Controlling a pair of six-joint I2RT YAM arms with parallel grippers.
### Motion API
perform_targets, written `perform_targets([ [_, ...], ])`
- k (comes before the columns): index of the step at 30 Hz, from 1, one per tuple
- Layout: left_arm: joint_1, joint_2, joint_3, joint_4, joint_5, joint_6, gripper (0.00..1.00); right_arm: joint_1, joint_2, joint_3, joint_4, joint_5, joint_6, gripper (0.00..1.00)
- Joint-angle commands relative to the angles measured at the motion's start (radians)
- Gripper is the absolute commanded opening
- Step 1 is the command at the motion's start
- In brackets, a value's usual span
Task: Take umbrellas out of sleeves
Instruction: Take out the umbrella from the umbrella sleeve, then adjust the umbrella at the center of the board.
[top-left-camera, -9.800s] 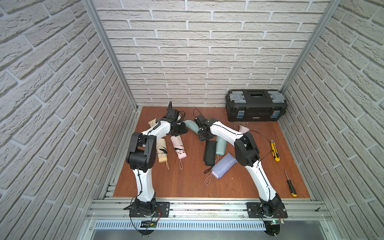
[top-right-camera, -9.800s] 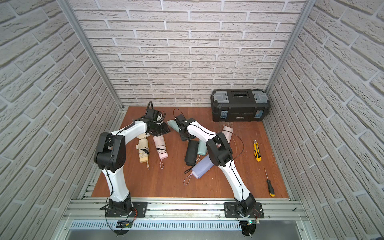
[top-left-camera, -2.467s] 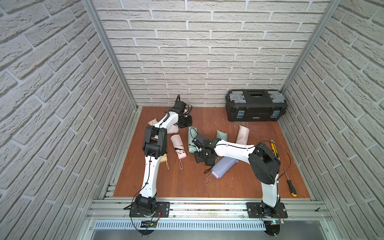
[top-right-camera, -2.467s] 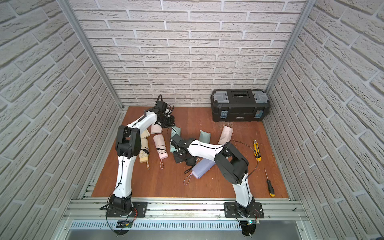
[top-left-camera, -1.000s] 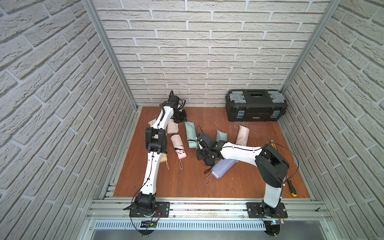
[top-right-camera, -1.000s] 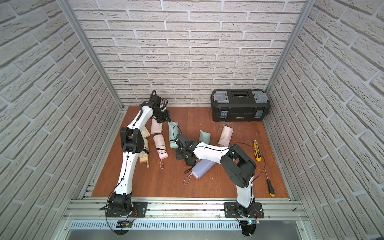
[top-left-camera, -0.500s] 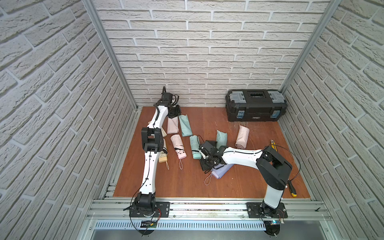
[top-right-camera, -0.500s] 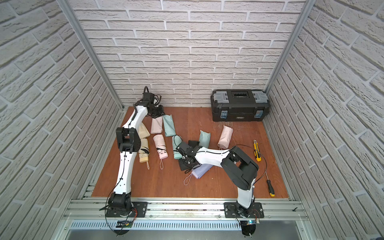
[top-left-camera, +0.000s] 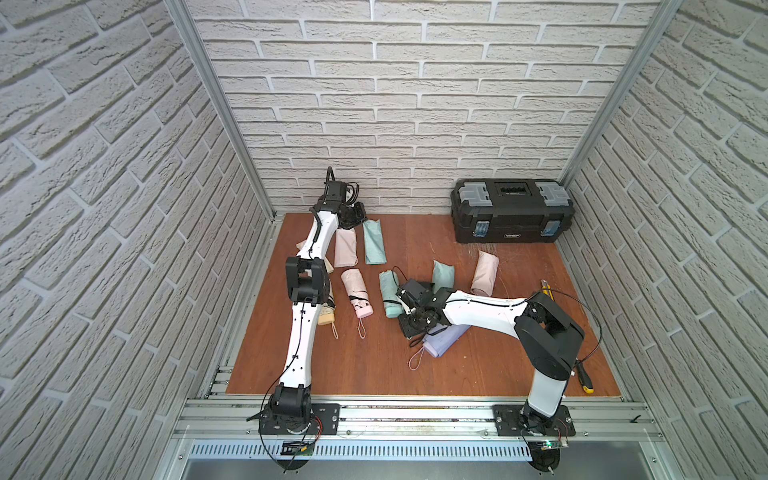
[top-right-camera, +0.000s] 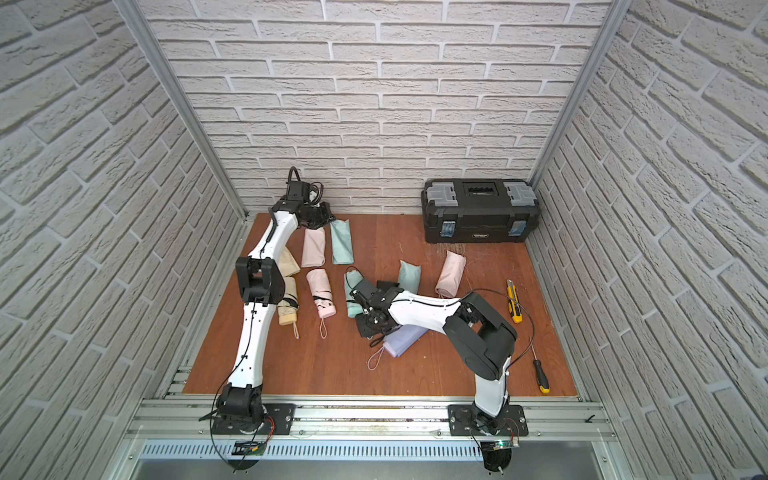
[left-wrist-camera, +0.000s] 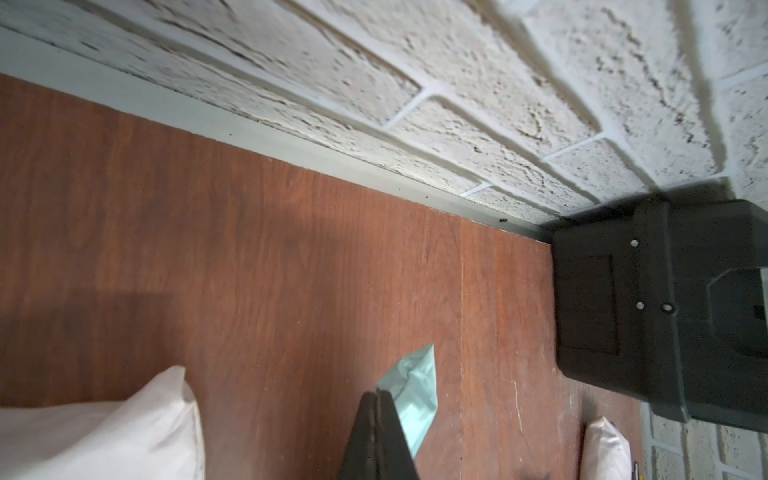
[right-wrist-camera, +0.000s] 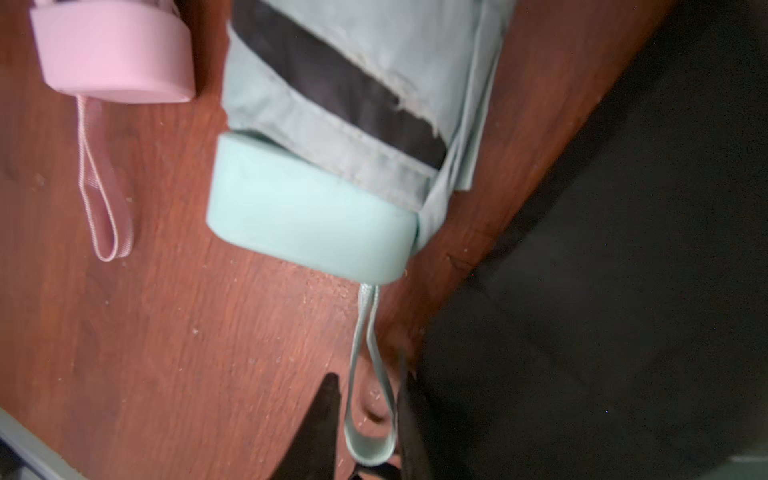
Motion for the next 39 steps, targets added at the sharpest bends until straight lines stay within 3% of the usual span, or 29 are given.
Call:
perform_targets([
  [1,-0.002,0.033,0.025,0.047,0.029,-0.026,0.0,0.003,-0.055,0.03,-0.025,0.028,-0.006,0.33],
  [2,-0.002,0.035,0.026,0.049,0.033,-0.028,0.0,0.004,-0.061,0.036,-0.029,0.032,-0.009,0.38],
  [6,-0.002,0.039,0.025,0.053,0.05,-0.026,0.0,0.002,-0.085,0.066,-0.052,0.056,-0.021,0.39],
  [10,-0.002,0.03,0.02,0.061,0.069,-0.024,0.43,-0.008,-0.099,0.087,-0.062,0.07,-0.031,0.49],
  [13,-0.004,0.004,0.012,0.069,0.077,-0.034,0.6,-0.022,-0.089,0.107,-0.068,0.063,-0.042,0.61],
  [18,-0.001,-0.073,-0.003,0.016,0.046,-0.01,0.64,-0.062,-0.052,0.162,-0.064,0.02,-0.062,0.82],
  [21,0.003,-0.141,-0.045,-0.065,-0.026,0.03,0.64,-0.076,-0.001,0.237,-0.091,0.022,-0.086,0.84],
  [24,0.001,-0.271,-0.222,-0.053,-0.043,0.046,0.63,-0.085,0.061,0.311,-0.119,0.036,-0.096,0.83],
  [31,0.003,-0.746,-0.952,0.31,-0.086,-0.004,0.63,-0.101,0.209,0.445,-0.177,0.062,-0.086,0.8],
  [36,-0.028,-0.951,-1.281,0.483,-0.053,-0.081,0.63,-0.102,0.278,0.507,-0.193,0.037,-0.079,0.77],
  [39,-0.064,-1.036,-1.388,0.495,-0.042,-0.079,0.63,-0.1,0.309,0.543,-0.201,0.023,-0.074,0.71],
])
